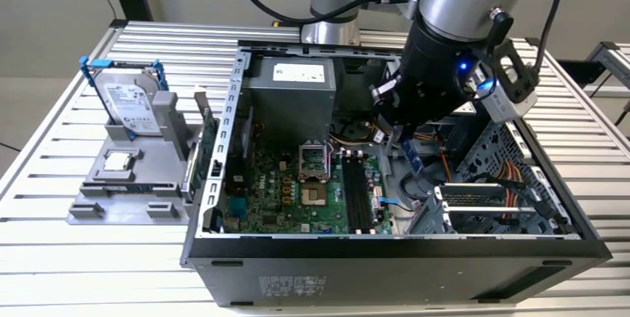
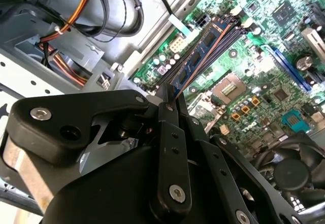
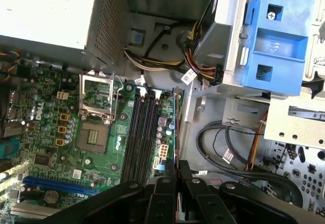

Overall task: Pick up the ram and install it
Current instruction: 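Insert the ram into the slot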

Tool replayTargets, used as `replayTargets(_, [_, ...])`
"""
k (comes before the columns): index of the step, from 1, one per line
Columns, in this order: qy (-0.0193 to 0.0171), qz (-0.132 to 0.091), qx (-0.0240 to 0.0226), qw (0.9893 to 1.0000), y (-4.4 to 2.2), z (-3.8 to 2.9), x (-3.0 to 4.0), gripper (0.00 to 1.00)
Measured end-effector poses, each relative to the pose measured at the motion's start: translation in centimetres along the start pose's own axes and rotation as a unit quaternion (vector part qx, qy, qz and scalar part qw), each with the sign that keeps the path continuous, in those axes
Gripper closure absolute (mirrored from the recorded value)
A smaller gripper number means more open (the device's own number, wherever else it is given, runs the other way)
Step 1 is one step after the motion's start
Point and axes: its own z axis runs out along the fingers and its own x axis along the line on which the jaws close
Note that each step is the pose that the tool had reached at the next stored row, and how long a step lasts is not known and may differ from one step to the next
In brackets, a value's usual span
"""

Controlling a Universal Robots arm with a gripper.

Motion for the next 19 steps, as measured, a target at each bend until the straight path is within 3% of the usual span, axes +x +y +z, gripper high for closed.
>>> replayTargets(19, [-0.0004,0.006,0.0,1.0,0.09,0.31,-0.02,1.0])
